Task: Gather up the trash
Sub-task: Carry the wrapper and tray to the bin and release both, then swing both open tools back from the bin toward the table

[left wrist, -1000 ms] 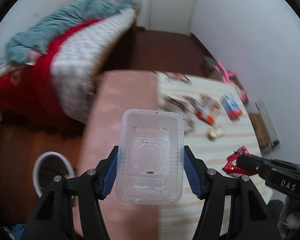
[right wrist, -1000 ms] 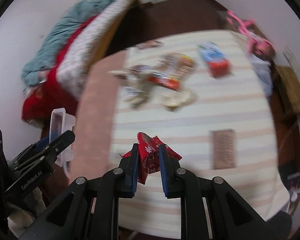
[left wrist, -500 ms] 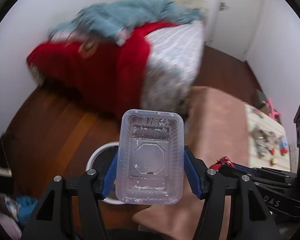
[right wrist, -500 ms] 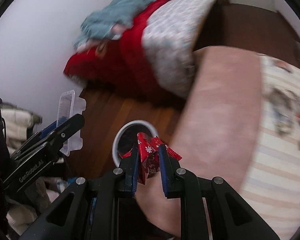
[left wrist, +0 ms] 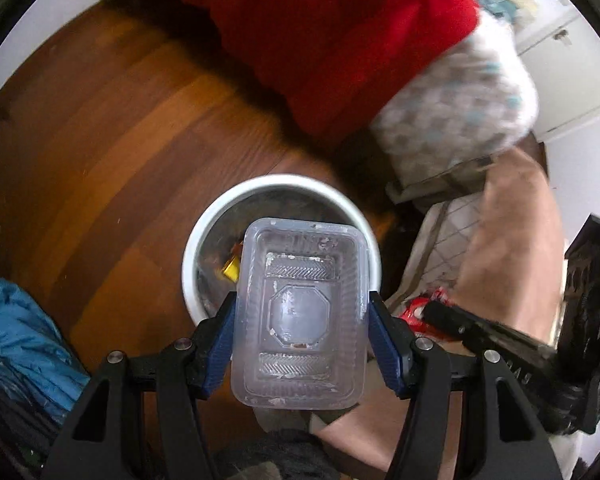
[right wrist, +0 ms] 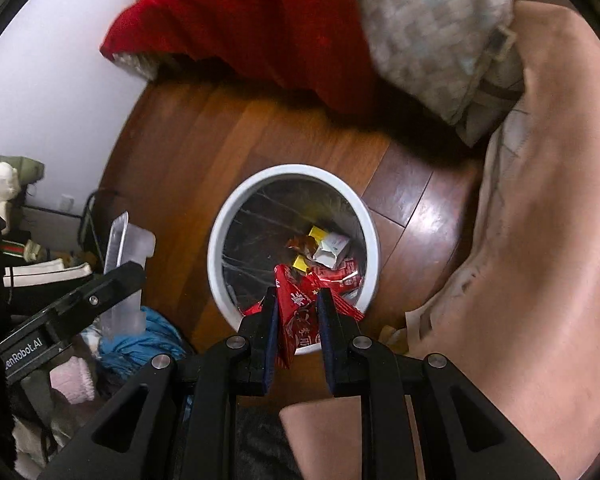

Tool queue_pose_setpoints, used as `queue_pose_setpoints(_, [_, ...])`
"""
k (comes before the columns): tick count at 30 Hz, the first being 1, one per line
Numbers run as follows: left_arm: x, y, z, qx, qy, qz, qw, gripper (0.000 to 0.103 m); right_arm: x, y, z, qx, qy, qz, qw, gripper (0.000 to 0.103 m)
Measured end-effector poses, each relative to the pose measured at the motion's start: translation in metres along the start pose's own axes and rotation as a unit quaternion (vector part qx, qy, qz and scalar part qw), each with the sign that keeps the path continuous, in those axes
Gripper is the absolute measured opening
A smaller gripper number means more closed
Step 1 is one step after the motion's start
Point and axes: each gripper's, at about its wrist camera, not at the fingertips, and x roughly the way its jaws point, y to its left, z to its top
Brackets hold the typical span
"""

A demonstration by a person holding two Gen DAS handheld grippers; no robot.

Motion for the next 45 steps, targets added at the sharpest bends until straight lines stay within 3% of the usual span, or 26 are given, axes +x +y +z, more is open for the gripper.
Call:
queue_pose_setpoints(1, [0.004, 0.002, 0.001, -0.006, 0.005, 0.003, 1.0000, 0.062, 0.010, 0.000, 0.006, -0.001, 0.007, -0.002, 1.000, 0.019])
queue_pose_setpoints(4, [0.012, 0.016, -0.001, -0.024, 0.011, 0.011, 0.9996, 0.097, 0.035, -0.006, 0.020, 0.000, 0.020, -0.006, 1.000, 0.021])
queue_pose_setpoints(5, [0.013, 0.017, -0.002, -0.027, 0.011, 0.017, 0.9994, 0.100, 0.043, -0.009, 0.023, -0.003, 0.027, -0.006, 1.000, 0.024])
queue_pose_setpoints(7, [0.013, 0.023, 0.002, -0.029, 0.012, 0.029, 0.9991, 0.100, 0.056, -0.010, 0.029, -0.003, 0.043, -0.005, 0.999, 0.040])
queue_pose_setpoints(9, [0.009, 0.029, -0.001, -0.031, 0.007, 0.043, 0.9986, 0.100, 0.066, -0.013, 0.029, -0.005, 0.055, 0.001, 0.998, 0.063])
queue_pose_setpoints(15, [-0.006, 0.031, -0.009, -0.020, -0.035, 0.084, 0.9956, 0.102, 0.064, -0.013, 0.017, -0.036, 0.064, -0.028, 0.997, 0.103])
queue_pose_setpoints(20, [-0.017, 0.026, -0.020, -0.008, -0.061, 0.111, 0.9919, 0.103, 0.049, -0.010, 0.008, -0.062, 0.058, -0.087, 0.993, 0.103])
queue_pose_setpoints(25, [-0.022, 0.023, -0.030, -0.008, -0.063, 0.113, 0.9915, 0.103, 0.039, -0.007, -0.002, -0.085, 0.047, -0.133, 0.986, 0.103])
queue_pose_setpoints(35, [-0.056, 0.003, -0.052, 0.018, -0.096, 0.123, 0.9876, 0.103, -0.001, 0.004, -0.022, -0.086, 0.010, -0.128, 0.988, 0.103])
queue_pose_setpoints(45, [-0.119, -0.029, -0.081, 0.048, -0.154, 0.119, 0.9797, 0.103, -0.074, 0.013, -0.044, -0.075, -0.060, -0.100, 0.990, 0.103])
